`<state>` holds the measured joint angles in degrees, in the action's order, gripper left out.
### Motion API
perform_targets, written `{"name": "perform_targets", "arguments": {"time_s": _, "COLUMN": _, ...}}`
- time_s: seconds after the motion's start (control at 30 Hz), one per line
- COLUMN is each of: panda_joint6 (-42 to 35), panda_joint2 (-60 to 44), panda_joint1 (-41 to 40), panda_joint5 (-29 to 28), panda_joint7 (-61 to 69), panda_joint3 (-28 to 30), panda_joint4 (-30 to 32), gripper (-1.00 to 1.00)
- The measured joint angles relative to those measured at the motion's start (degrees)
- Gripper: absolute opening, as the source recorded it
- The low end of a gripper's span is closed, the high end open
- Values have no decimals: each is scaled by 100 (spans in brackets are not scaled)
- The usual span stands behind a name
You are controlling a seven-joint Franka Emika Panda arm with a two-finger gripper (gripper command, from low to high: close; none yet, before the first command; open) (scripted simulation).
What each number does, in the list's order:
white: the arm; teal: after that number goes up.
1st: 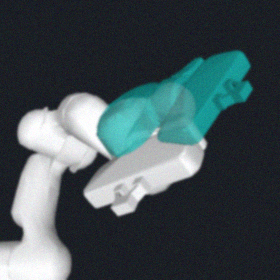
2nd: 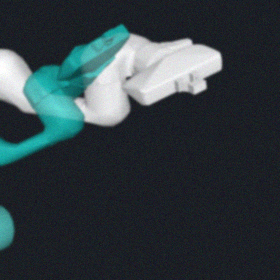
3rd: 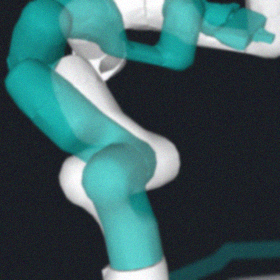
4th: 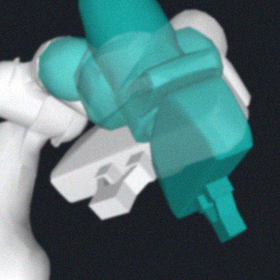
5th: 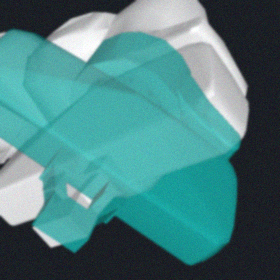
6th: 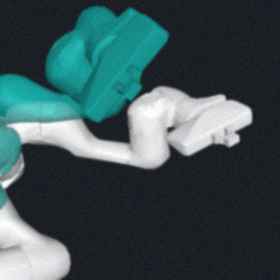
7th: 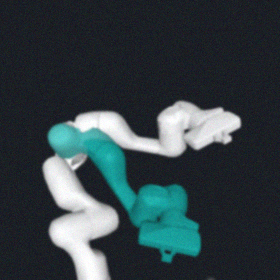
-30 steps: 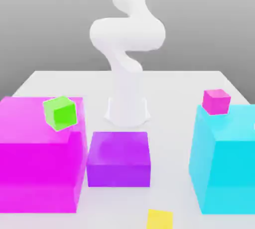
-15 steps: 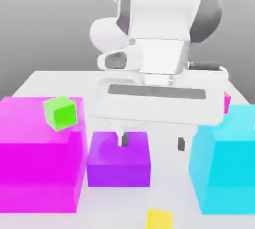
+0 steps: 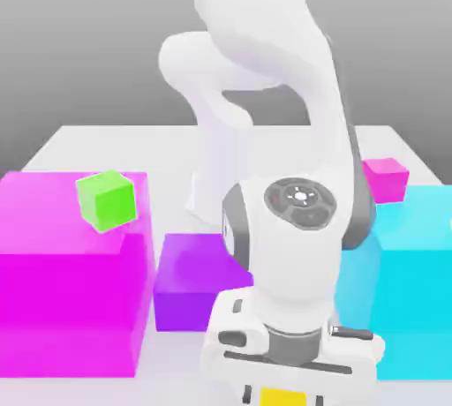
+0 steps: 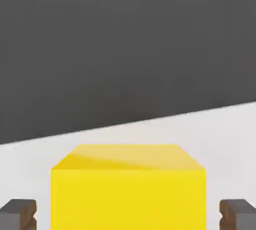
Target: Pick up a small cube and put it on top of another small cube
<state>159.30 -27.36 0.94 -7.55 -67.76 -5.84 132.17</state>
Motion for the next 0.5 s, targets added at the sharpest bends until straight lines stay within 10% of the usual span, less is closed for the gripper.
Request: {"name": "perform_targets", "arguments": {"time_s": 0.5, "panda_joint6": -1791, "panda_joint2": 2132, "panda_joint1": -525, "panda_joint5": 289, "panda_joint7": -148, "panda_joint3": 283, "panda_joint4": 348, "gripper": -100}}
